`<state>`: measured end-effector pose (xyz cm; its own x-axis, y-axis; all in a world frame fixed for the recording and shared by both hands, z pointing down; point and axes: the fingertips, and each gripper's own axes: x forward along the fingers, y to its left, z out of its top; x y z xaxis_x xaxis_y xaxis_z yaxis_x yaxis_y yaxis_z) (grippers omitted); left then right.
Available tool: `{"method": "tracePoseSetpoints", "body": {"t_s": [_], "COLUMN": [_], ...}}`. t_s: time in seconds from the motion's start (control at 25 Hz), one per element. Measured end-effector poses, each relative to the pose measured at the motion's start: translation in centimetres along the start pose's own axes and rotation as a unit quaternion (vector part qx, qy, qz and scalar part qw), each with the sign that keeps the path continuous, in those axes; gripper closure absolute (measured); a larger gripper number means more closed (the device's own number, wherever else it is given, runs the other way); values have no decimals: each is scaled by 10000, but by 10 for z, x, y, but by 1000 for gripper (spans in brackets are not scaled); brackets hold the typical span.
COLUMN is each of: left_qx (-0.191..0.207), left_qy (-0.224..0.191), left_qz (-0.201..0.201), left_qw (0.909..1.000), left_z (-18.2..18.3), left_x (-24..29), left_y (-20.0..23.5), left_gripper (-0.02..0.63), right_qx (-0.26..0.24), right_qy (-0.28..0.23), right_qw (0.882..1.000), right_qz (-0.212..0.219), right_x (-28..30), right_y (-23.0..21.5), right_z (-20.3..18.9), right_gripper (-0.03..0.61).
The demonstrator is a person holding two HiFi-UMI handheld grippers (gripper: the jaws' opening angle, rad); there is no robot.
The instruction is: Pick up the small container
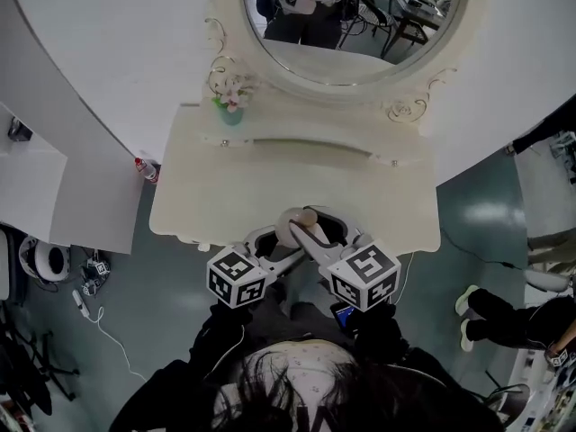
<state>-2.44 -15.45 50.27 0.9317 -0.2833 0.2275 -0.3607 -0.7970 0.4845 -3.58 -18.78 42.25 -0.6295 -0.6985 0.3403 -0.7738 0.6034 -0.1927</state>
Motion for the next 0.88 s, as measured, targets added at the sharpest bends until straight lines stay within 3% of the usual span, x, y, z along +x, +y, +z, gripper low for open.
{"method": "tracePoseSetpoints", "body": {"t_s": [0.28,0.88], "left_qx": [61,-43], "left_qy": [-52,-71], "left_qz": [95,295], "left_qw": [9999,9995], "left_z": [-7,-63], "left_x": [22,63], "left_y": [-38,-156], "left_gripper": [376,376], "right_qx": [-182,-243], "right_qy": [-126,-208], "right_qw": [9997,9989], "right_qz": [68,329], "right_x": [-45,-172], "right_y": [-4,4], "right_z": [-5,-53], "right_gripper": [430,430]}}
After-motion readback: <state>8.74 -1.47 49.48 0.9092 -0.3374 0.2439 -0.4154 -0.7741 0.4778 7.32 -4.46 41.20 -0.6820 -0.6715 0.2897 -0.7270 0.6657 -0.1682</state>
